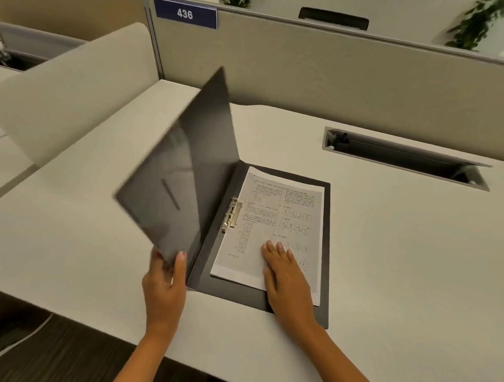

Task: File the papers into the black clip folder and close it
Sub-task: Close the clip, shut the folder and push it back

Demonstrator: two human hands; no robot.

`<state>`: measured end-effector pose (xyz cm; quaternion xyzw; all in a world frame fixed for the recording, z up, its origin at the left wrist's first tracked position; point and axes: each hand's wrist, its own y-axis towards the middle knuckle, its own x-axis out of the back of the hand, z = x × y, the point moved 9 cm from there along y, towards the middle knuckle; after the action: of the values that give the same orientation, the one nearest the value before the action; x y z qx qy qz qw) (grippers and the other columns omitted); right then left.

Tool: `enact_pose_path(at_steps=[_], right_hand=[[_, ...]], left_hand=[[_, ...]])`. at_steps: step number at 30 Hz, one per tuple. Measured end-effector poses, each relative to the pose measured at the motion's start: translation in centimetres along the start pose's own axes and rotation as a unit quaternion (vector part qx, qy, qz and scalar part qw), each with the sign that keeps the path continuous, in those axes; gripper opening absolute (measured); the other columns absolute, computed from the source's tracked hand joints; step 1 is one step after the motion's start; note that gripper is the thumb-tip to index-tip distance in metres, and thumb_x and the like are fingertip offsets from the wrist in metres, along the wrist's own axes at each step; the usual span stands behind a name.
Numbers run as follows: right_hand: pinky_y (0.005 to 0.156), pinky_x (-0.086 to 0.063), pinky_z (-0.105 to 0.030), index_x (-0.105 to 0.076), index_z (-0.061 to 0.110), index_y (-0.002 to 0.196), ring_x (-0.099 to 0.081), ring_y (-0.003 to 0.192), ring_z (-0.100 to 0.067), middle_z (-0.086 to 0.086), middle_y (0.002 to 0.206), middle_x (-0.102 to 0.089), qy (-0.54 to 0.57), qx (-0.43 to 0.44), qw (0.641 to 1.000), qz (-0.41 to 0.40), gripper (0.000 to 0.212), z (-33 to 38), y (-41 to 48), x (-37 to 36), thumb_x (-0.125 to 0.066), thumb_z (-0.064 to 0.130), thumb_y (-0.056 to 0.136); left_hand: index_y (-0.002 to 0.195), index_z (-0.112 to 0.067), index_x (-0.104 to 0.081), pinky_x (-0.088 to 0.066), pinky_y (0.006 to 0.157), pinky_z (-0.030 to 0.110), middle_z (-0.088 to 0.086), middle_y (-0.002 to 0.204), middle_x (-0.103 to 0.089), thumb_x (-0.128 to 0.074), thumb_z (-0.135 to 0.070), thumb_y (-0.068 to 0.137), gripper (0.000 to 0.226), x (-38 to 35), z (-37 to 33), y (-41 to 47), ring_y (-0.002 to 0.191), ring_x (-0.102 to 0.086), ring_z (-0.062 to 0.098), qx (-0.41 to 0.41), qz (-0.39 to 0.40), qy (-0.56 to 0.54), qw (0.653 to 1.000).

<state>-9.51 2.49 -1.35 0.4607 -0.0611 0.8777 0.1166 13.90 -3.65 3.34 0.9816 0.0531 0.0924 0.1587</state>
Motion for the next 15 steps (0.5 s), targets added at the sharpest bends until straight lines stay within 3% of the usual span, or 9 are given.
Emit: enact_pose_path(at_steps=[2, 5, 7, 10, 13, 15], right_hand=[[0.121, -0.014, -0.032, -0.036, 0.033, 0.143, -0.016, 0.146, -0.012, 0.011, 0.154, -0.029, 0.084, -0.025, 0.996, 0.007, 0.044, -0.4, 0.1, 0.5, -0.041, 0.028, 0.099], [0.116, -0.031, -0.038, -0.055, 0.032, 0.129, -0.037, 0.138, -0.015, 0.006, 0.142, -0.05, 0.225, -0.079, 0.971, -0.016, 0.035, -1.4, -0.1, 2.2, -0.049, 0.022, 0.097], [0.105, -0.045, -0.036, -0.064, 0.036, 0.117, -0.053, 0.123, -0.012, 0.009, 0.127, -0.062, 0.283, -0.115, 0.95, -0.066, 0.029, -2.6, -0.6, 4.1, -0.051, 0.02, 0.096], [0.092, -0.051, -0.028, -0.07, 0.043, 0.096, -0.063, 0.104, -0.007, 0.015, 0.108, -0.07, 0.329, -0.18, 0.918, -0.133, 0.031, -5.0, -2.1, 6.5, -0.051, 0.018, 0.094], [0.081, -0.057, -0.027, -0.071, 0.032, 0.1, -0.068, 0.09, -0.006, 0.008, 0.101, -0.073, 0.347, -0.24, 0.887, -0.189, 0.029, -7.7, -3.6, 8.3, -0.05, 0.014, 0.094], [0.072, -0.056, -0.022, -0.069, 0.026, 0.104, -0.069, 0.091, -0.01, 0.003, 0.104, -0.072, 0.372, -0.273, 0.862, -0.209, 0.029, -9.4, -4.3, 9.2, -0.044, 0.014, 0.097]], left_hand=[[0.114, -0.049, -0.049, -0.048, 0.067, 0.002, -0.017, 0.104, -0.063, -0.045, -0.05, 0.091, 0.023, -1.1, -0.8, -0.2, 0.088, -0.064, 0.007, -0.044, 0.054, 0.036, 0.997], [0.133, -0.028, -0.049, -0.048, 0.089, 0.011, -0.027, 0.129, -0.054, -0.048, -0.03, 0.094, 0.039, -3.1, -1.8, -0.8, 0.116, -0.056, 0.007, -0.1, 0.147, 0.049, 0.983], [0.14, -0.028, -0.041, -0.043, 0.101, 0.02, -0.016, 0.142, -0.047, -0.05, -0.014, 0.092, 0.051, -4.4, -2.5, -1.5, 0.13, -0.046, 0.01, -0.152, 0.209, 0.069, 0.964], [0.141, -0.032, -0.039, -0.04, 0.107, 0.031, -0.014, 0.145, -0.041, -0.052, -0.012, 0.086, 0.06, -5.8, -2.7, -2.2, 0.134, -0.04, 0.012, -0.19, 0.256, 0.128, 0.939], [0.14, -0.035, -0.039, -0.032, 0.112, 0.037, -0.018, 0.146, -0.038, -0.058, -0.011, 0.079, 0.069, -7.2, -2.6, -3.1, 0.137, -0.034, 0.011, -0.191, 0.303, 0.154, 0.921], [0.142, -0.036, -0.035, -0.027, 0.114, 0.042, -0.02, 0.147, -0.036, -0.062, -0.015, 0.077, 0.073, -7.8, -2.6, -3.6, 0.138, -0.031, 0.008, -0.198, 0.325, 0.18, 0.907]])
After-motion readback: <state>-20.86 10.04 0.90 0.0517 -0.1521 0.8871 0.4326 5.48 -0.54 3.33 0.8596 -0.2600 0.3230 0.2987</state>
